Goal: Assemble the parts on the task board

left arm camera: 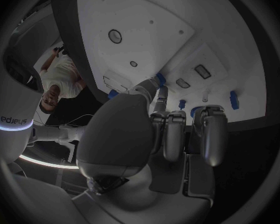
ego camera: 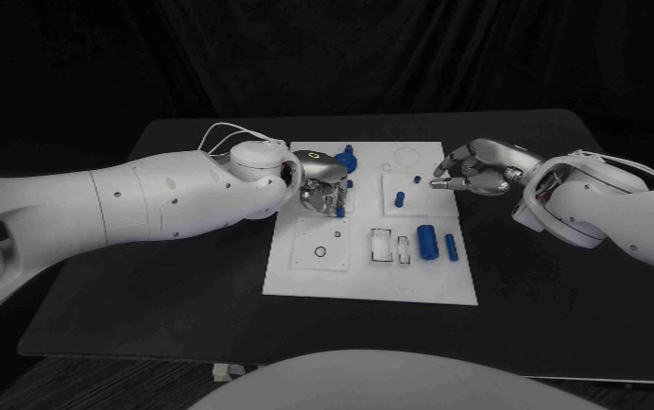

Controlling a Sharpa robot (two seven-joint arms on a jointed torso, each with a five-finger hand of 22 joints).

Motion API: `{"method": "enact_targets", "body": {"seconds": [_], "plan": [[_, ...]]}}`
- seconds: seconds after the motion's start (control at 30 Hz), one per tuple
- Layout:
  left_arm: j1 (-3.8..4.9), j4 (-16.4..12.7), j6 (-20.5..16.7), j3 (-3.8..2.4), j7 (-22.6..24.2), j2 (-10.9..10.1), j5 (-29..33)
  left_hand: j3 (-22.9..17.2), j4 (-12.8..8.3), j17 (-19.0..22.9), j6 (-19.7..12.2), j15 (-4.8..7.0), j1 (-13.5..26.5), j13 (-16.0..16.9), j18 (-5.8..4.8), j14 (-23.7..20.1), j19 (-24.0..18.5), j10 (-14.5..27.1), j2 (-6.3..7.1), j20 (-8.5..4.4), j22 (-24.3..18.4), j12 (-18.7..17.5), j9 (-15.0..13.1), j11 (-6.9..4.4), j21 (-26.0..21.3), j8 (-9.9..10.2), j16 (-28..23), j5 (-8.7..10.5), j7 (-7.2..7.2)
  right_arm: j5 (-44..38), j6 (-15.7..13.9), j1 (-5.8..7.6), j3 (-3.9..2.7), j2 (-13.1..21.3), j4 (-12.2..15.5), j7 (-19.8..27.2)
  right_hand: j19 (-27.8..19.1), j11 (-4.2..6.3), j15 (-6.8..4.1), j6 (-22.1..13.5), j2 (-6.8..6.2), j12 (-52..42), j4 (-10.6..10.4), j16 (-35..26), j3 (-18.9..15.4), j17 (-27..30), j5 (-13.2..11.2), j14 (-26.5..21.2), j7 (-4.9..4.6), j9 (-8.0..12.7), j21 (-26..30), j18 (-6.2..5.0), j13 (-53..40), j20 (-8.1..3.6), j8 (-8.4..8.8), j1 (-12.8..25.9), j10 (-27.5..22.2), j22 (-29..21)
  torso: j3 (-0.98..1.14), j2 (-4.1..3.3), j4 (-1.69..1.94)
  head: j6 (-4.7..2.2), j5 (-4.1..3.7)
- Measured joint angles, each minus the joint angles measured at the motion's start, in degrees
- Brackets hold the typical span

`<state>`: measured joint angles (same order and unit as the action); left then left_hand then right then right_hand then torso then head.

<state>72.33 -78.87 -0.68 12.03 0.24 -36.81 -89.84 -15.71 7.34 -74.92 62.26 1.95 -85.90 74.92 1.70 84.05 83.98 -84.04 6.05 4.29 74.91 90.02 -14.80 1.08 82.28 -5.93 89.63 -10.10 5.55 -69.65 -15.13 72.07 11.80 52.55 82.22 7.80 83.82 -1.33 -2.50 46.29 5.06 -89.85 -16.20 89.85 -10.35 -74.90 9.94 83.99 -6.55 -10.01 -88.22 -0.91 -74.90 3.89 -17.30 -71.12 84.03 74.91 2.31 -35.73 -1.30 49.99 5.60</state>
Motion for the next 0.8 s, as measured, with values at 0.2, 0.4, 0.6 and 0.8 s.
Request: {"method": "enact_targets", "body": {"seconds": [0.2,0.4,0.6,0.8], "plan": [[-0.17,0.1,-0.28,-0.03,-0.03,0.0,-0.01,0.03,-0.65,0.0,1.82,0.42,0.03,0.0,0.0,-0.01,0.0,0.21,0.04,0.0,0.0,0.0,-0.21,-0.36,0.0,-1.28,0.0,0.02,-0.64,0.0,0.04,0.0,0.0,-0.02,-0.06,-0.01,0.0,0.0,0.0,0.0,0.0,0.0,0.0,0.0,0.0,0.0,0.0,0.0,0.0,0.0,0.0,0.0,0.0,0.0,0.0,0.0,0.0,0.0,-0.01,0.0,0.0,0.0,0.05],[-0.32,0.36,-0.48,-0.06,-0.02,0.0,-0.01,-0.05,-1.19,0.0,2.2,0.42,-0.14,0.0,0.01,-0.01,-0.01,0.0,-0.13,-0.42,0.0,0.0,-0.51,-0.56,-0.08,-2.04,0.0,-0.2,-0.53,0.0,0.08,0.0,0.0,-0.01,-0.06,-0.02,0.0,0.0,0.0,0.0,0.0,0.0,0.0,0.0,0.0,0.0,0.0,0.0,0.0,0.0,0.0,0.0,0.0,0.0,0.0,0.0,0.0,-0.01,-0.01,0.0,0.0,0.0,0.06],[-0.44,0.38,-0.94,-0.06,0.19,-0.26,0.01,-0.45,-1.92,0.0,2.2,0.83,-0.44,0.0,0.0,0.0,-0.01,0.0,-0.43,-0.42,0.0,0.0,-0.53,-0.98,-0.29,-2.3,0.0,-0.2,-0.53,0.0,0.14,-0.01,0.0,0.05,-0.06,-0.04,0.0,0.0,0.0,0.0,-0.01,0.0,0.0,0.0,0.0,0.0,0.0,0.0,0.0,0.0,0.0,0.0,-0.01,0.0,0.0,0.0,0.0,-0.01,-0.04,0.0,-0.01,0.0,0.06],[-0.53,0.32,-1.7,-0.03,0.81,-0.74,0.1,-0.99,-2.77,0.0,2.32,0.83,-0.86,0.0,0.01,0.0,-0.01,0.19,-0.83,-0.83,0.0,0.0,-0.54,-1.15,-0.66,-3.23,0.0,0.27,-0.66,0.0,0.2,-0.01,0.0,0.05,-0.06,-0.06,0.0,0.0,0.0,0.0,-0.01,0.0,0.0,0.0,0.0,0.0,0.0,0.0,0.0,0.0,0.0,0.0,-0.04,0.0,0.0,0.0,0.0,-0.01,-0.06,0.0,-0.01,0.0,0.2]]}}
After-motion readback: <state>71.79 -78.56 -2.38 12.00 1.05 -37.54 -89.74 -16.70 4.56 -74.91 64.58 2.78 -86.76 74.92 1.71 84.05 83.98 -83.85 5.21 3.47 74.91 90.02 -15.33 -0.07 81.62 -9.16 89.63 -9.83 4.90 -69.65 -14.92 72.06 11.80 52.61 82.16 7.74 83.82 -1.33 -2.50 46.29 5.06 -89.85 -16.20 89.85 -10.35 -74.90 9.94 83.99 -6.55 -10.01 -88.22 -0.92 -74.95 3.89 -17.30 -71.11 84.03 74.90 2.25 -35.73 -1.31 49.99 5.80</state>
